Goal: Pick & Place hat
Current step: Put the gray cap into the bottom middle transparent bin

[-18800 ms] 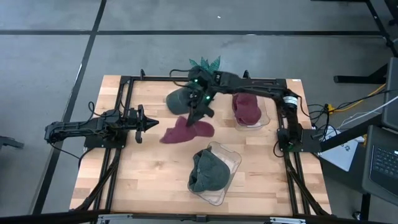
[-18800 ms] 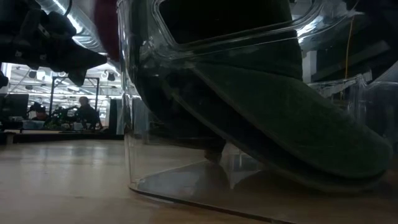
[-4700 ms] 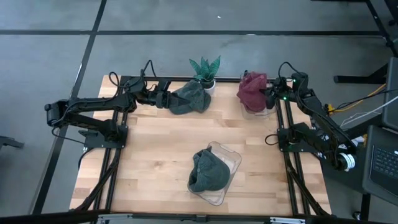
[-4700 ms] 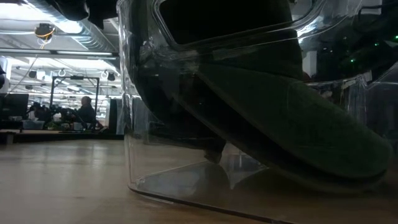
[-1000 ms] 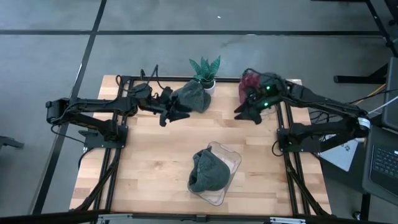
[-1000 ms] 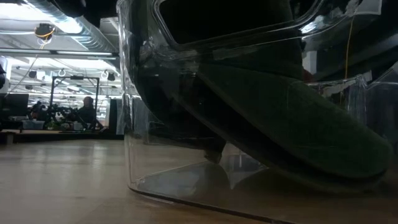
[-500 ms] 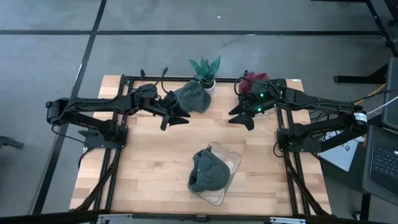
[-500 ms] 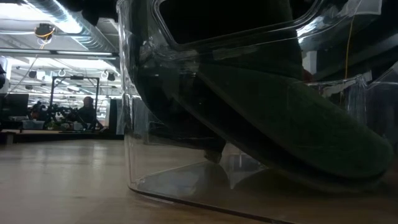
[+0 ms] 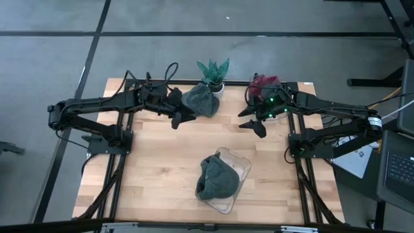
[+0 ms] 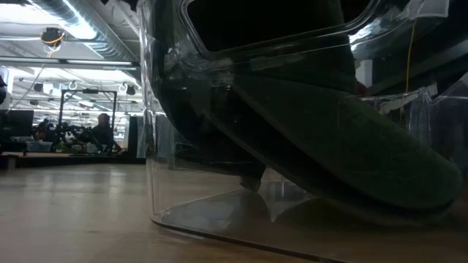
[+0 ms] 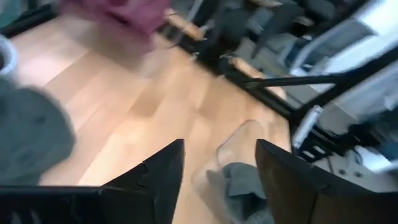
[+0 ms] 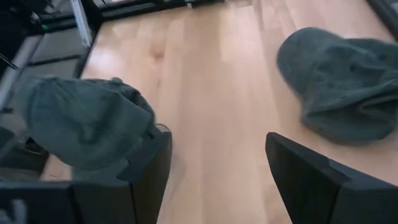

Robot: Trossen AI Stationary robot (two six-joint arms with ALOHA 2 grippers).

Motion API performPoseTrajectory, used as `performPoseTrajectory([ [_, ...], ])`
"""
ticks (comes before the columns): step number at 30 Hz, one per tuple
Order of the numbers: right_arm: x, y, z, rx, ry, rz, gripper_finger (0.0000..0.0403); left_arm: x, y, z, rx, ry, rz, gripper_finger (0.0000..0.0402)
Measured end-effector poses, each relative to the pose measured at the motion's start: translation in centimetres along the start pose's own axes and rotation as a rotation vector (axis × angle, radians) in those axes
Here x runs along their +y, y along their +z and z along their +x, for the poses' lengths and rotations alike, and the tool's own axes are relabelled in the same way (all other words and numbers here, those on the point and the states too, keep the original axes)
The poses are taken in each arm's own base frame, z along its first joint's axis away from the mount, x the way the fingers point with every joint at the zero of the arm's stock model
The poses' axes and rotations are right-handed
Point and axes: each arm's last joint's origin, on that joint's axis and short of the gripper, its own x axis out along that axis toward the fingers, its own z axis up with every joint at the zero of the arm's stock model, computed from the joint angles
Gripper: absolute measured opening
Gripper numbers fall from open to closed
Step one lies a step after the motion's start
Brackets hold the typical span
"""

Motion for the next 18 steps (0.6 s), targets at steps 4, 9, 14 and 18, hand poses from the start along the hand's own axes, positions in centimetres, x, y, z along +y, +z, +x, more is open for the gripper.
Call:
performPoseTrajectory([
  [4,-0.1,0.0,0.0,0.003,-0.036,-0.050,0.0259,0.2,-0.2,-0.1,0.012,0.060,-0.085,0.0194],
  [9,-0.1,-0.1,0.0,0.015,-0.036,-0.064,0.0259,0.4,-0.3,-0.1,0.009,0.092,-0.140,0.0194],
  [14,-0.1,-0.7,0.0,0.072,-0.037,-0.058,0.0259,0.9,-0.6,-0.1,0.008,0.210,-0.081,0.0194],
  [18,-0.2,-1.1,-0.1,0.112,-0.074,-0.048,0.0259,1.9,-1.5,0.4,0.084,0.322,-0.030,0.0194],
])
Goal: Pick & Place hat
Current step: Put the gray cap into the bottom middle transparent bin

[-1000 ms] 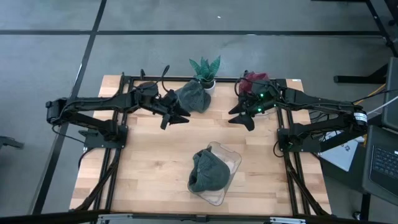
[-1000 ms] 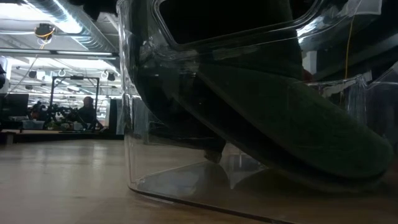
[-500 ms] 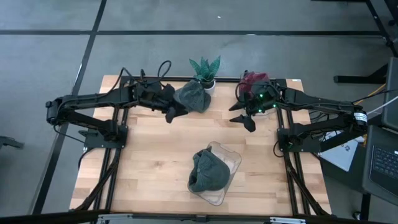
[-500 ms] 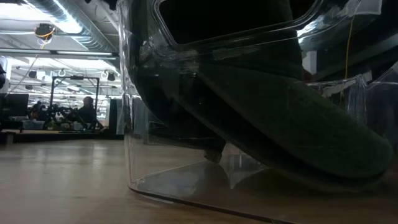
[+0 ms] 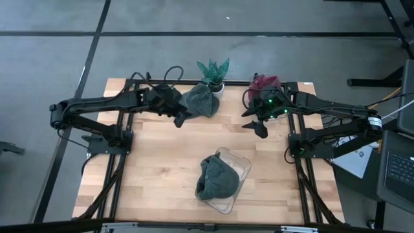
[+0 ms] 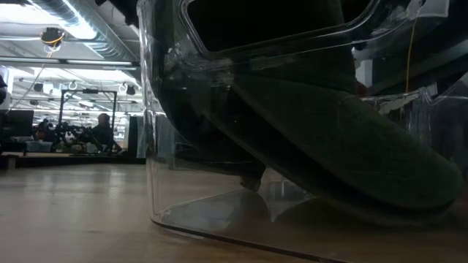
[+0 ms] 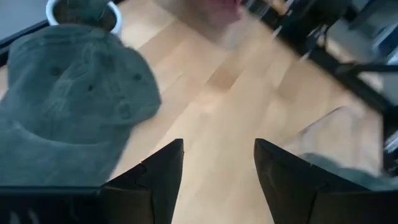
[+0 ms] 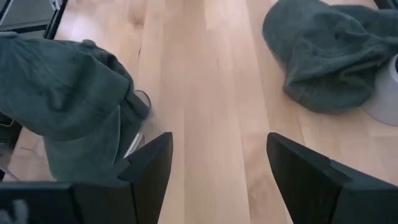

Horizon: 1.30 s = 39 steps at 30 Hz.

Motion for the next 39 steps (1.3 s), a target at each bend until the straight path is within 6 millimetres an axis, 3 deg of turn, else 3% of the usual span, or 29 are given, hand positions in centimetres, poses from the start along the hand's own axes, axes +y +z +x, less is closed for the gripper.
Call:
performPoseTrajectory([
  [7,-0.1,-0.1,0.0,0.006,-0.018,0.033,0.0259,0.9,-0.6,2.6,0.057,0.149,0.106,0.0194],
  [13,-0.3,-0.1,0.0,0.007,-0.069,0.067,0.0259,2.3,-1.1,6.0,0.100,0.336,0.188,0.0194],
  [23,-0.4,-0.1,0.0,0.004,-0.133,0.143,0.0259,4.8,-0.8,10.4,0.135,0.371,0.373,0.0194],
  [32,-0.4,-0.1,0.0,0.003,-0.133,0.180,0.0259,7.1,0.6,10.5,0.084,0.405,0.371,0.0197],
  [39,-0.4,-0.1,0.0,0.005,-0.133,0.170,0.0259,8.6,1.1,10.2,0.092,0.349,0.324,0.0230],
])
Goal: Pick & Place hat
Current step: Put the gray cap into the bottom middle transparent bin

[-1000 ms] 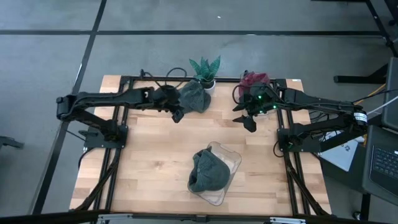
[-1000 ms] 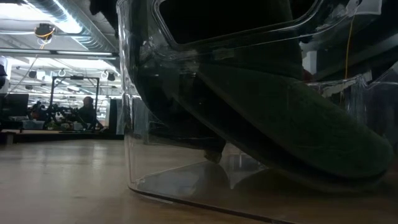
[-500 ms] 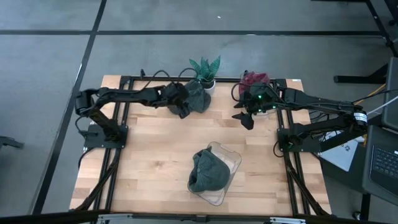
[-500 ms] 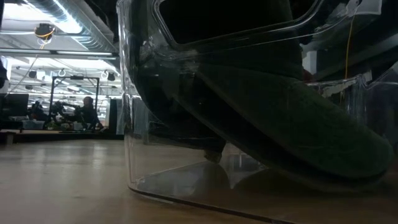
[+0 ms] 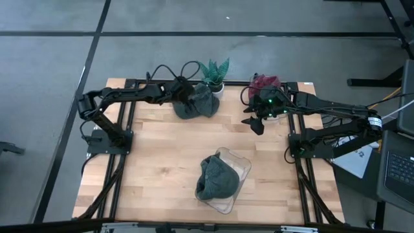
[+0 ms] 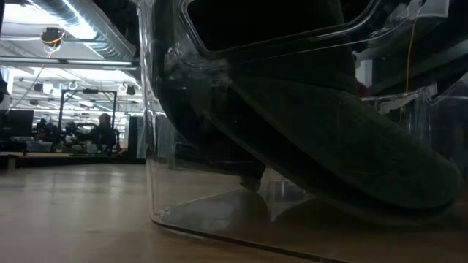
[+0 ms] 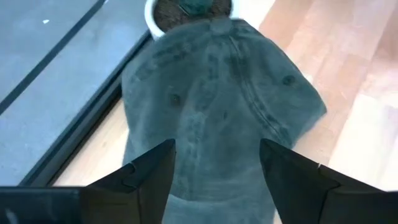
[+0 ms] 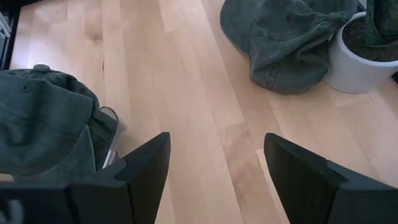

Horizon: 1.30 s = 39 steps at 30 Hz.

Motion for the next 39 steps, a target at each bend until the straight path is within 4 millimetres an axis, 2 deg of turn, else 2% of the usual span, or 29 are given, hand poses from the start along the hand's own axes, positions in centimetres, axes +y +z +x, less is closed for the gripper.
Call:
performPoseTrajectory([
  [8,-0.2,0.0,0.0,-0.001,-0.006,-0.006,0.0259,0.6,-0.2,1.5,0.001,-0.019,0.011,0.0265],
  [12,-0.2,0.0,0.0,-0.001,-0.006,-0.006,0.0259,0.0,-0.8,2.9,0.042,-0.031,0.027,0.0267],
  [18,-0.2,0.0,0.0,0.000,-0.006,0.000,0.0259,-0.1,-1.6,4.2,0.088,0.150,0.051,0.0267],
  [24,-0.2,0.0,0.0,0.001,-0.006,0.026,0.0259,0.1,-2.3,5.0,0.141,0.112,0.028,0.0261],
  [28,-0.2,-0.1,0.0,0.009,-0.006,0.028,0.0259,-0.4,-3.1,5.0,0.218,0.066,0.024,0.0225],
  [39,-0.2,-0.2,0.0,0.025,-0.008,0.027,0.0259,-2.5,-5.6,3.7,0.490,-0.147,0.068,0.0063],
])
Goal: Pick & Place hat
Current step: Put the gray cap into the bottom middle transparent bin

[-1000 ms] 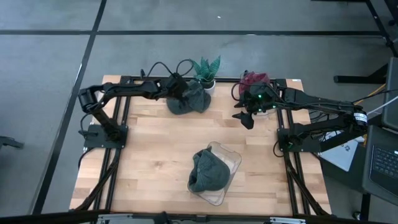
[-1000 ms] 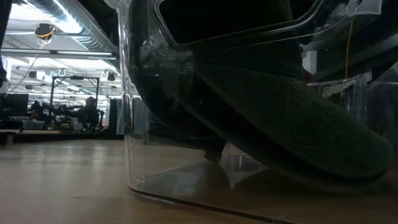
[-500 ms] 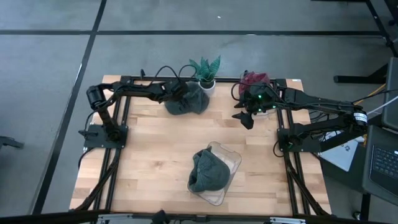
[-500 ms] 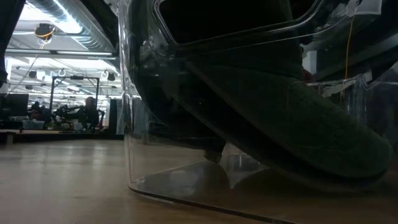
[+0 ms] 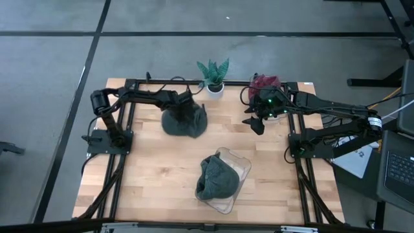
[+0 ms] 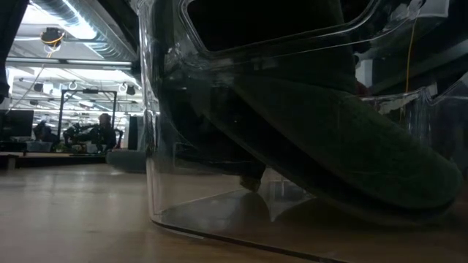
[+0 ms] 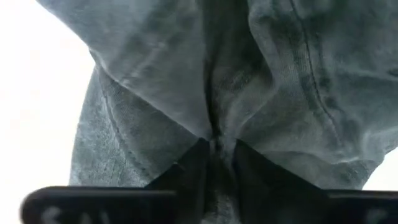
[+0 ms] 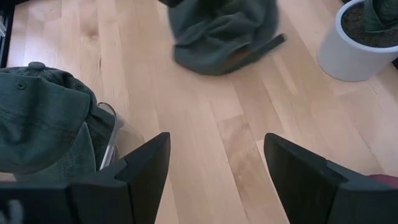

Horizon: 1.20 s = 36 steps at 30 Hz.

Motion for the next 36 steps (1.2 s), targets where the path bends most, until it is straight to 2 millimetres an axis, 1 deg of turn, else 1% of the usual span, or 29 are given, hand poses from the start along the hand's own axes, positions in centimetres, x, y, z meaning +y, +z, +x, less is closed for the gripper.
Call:
performPoseTrajectory([
  [4,0.0,0.0,0.0,0.000,0.000,0.001,0.0259,-1.3,-0.6,-0.1,0.054,-0.080,0.024,0.0018],
  [5,0.0,0.0,0.0,-0.001,0.000,0.002,0.0259,-1.7,-0.6,-0.2,0.054,-0.095,0.024,0.0012],
  [9,0.0,0.0,0.0,-0.001,0.001,0.058,0.0259,-3.3,-0.6,-1.2,0.015,-0.110,0.022,0.0011],
  [12,0.0,0.0,0.2,0.002,0.000,0.125,0.0259,-4.4,-0.7,-2.4,-0.023,-0.111,0.027,0.0009],
  [15,0.0,0.2,0.8,0.006,0.003,0.167,0.0259,-5.2,-0.8,-3.8,-0.074,-0.087,0.027,0.0008],
  [19,-0.1,0.9,2.1,-0.018,0.026,0.262,0.0259,-5.8,-0.7,-5.6,-0.169,-0.049,0.014,0.0008],
  [22,-0.1,1.7,3.3,-0.060,0.066,0.342,0.0259,-6.0,-0.4,-6.4,-0.243,-0.041,-0.010,0.0008],
  [28,-0.1,2.9,6.1,-0.108,0.171,0.441,0.0259,-6.6,0.5,-6.8,-0.362,-0.027,-0.050,0.0008],
  [32,-0.2,3.0,7.8,-0.080,0.205,0.465,0.0259,-7.0,0.9,-7.1,-0.425,0.005,-0.053,0.0008],
  [36,-0.4,2.8,8.8,-0.063,0.196,0.468,0.0259,-7.1,0.9,-7.1,-0.436,0.007,-0.055,0.0008],
])
